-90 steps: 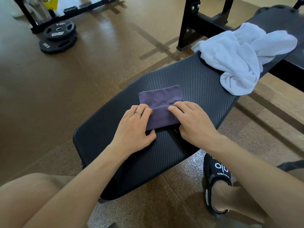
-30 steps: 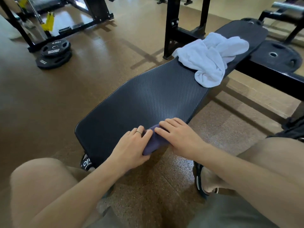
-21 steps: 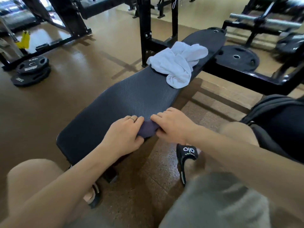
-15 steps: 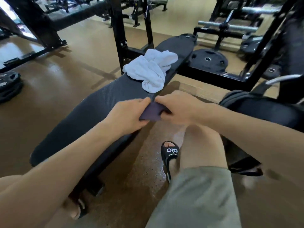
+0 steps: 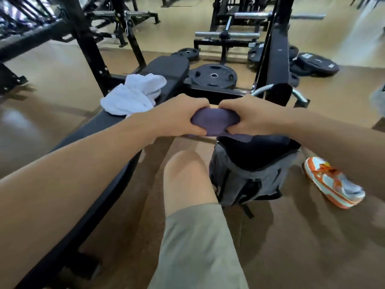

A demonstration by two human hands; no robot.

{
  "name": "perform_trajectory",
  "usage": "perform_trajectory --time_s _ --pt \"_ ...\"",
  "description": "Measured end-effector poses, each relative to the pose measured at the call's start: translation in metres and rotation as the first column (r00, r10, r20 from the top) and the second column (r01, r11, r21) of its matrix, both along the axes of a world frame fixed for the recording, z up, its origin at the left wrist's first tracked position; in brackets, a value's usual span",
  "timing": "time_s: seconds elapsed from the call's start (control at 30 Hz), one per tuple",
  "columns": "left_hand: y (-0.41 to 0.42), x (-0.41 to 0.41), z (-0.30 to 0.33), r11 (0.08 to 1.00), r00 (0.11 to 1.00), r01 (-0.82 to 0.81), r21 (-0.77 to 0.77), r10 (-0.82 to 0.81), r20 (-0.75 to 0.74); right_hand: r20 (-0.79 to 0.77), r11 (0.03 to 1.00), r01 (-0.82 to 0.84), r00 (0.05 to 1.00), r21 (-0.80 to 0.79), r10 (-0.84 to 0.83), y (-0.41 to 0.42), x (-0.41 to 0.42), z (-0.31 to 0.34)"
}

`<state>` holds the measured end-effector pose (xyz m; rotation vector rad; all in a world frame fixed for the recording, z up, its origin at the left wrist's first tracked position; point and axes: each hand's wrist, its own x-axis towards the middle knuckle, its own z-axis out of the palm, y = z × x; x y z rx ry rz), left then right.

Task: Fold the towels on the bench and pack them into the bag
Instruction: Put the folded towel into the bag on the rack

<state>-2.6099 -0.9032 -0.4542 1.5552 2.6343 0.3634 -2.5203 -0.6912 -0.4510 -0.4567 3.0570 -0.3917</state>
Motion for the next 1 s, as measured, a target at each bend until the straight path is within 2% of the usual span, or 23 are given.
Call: perform_trajectory --time_s 0.13,0.23,0.4,0.5,0.57,0.63,0.8,1.0 --pt "0.041 0.003 -0.010 1.000 0.999 0.007 -0.002 -0.008 -0.047 -0.034 0.999 0.028 0.999 -0.033 -0.029 0.022 0.015 -0.010" --pt "0.061 0.010 -0.017 1.000 0.997 0.019 0.007 -0.019 -0.069 -0.099 0.992 0.097 0.991 0.080 -0.089 0.034 0.017 -0.016" --pt "0.063 0.041 -0.046 0.998 0.999 -0.006 0.068 0.010 -0.052 -0.099 0.950 0.166 0.984 0.265 -0.145 0.051 0.028 -0.040" --pt "0.054 0.067 -0.069 0.981 0.963 0.190 -0.042 -0.194 -0.189 -0.104 0.913 0.202 0.979 0.354 -0.176 0.054 0.030 -0.056" --pt "0.050 0.082 -0.083 0.939 0.923 0.291 -0.182 -0.326 -0.205 -0.087 0.886 0.207 0.978 0.416 -0.187 0.050 0.035 -0.069" --pt "0.052 0.097 -0.098 0.900 0.890 0.357 -0.251 -0.409 -0.202 -0.087 0.864 0.261 0.965 0.431 -0.248 0.047 0.043 -0.080" --pt "0.061 0.125 -0.119 0.858 0.821 0.491 -0.150 -0.514 -0.249 -0.143 0.839 0.384 0.923 0.385 -0.357 0.040 0.048 -0.090" --pt "0.066 0.124 -0.124 0.837 0.803 0.513 -0.191 -0.547 -0.236 0.004 0.842 0.269 0.952 0.468 -0.307 0.018 0.039 -0.120"
